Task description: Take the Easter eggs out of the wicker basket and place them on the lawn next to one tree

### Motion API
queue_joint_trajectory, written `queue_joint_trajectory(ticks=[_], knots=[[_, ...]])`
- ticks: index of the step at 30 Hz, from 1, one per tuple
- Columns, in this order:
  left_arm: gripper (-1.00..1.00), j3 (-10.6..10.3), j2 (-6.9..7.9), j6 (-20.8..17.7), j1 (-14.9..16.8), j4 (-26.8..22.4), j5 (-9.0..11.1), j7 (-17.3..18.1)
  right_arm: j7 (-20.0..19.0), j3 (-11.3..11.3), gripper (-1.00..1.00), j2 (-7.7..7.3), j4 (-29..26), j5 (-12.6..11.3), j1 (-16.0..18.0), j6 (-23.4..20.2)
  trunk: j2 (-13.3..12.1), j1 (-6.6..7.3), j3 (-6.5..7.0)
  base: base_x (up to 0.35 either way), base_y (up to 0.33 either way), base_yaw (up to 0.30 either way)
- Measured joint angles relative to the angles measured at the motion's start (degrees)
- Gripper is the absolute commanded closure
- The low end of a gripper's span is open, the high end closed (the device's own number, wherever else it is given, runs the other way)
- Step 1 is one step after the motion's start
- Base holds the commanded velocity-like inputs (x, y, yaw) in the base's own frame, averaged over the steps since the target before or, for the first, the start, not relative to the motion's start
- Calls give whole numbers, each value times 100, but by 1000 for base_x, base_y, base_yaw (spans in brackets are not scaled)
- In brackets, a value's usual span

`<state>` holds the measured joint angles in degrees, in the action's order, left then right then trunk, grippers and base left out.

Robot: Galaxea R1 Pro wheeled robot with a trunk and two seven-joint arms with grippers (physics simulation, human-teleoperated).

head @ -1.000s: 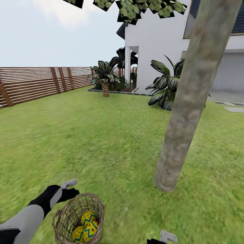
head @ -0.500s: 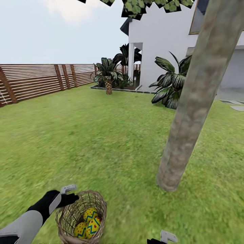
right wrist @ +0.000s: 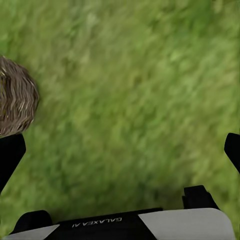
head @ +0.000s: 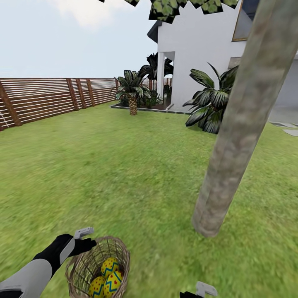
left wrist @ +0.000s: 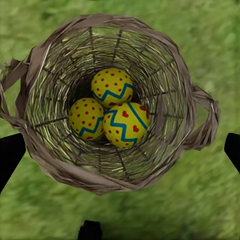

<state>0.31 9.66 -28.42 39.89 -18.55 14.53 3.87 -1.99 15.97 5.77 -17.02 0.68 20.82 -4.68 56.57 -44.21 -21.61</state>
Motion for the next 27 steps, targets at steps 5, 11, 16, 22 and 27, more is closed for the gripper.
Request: queue_joint_trajectory(ticks=[5, 11, 16, 22, 27], knots=[[-100, 0, 1, 0, -1, 0, 3, 5, 0, 0, -100, 0, 14, 2, 0, 4, 0, -1, 0, 92, 0, 0], [-100, 5, 4, -14, -1, 0, 5, 9, 0, 0, -100, -1, 20, 3, -1, -5, 0, -1, 0, 92, -10, 0], [-100, 8, 4, -28, -1, 0, 2, 18, 0, 0, -100, -1, 26, 3, 0, -4, 0, -2, 0, 17, -2, 0], [-100, 14, 7, -58, -1, 0, -2, 16, 0, 0, -100, -2, 29, 3, 0, 2, 0, -2, 0, 3, 0, 0], [-100, 16, 6, -98, -1, 7, -1, 10, 0, 0, -100, -2, 25, 3, 0, -2, 0, -2, 0, 0, 0, 0]])
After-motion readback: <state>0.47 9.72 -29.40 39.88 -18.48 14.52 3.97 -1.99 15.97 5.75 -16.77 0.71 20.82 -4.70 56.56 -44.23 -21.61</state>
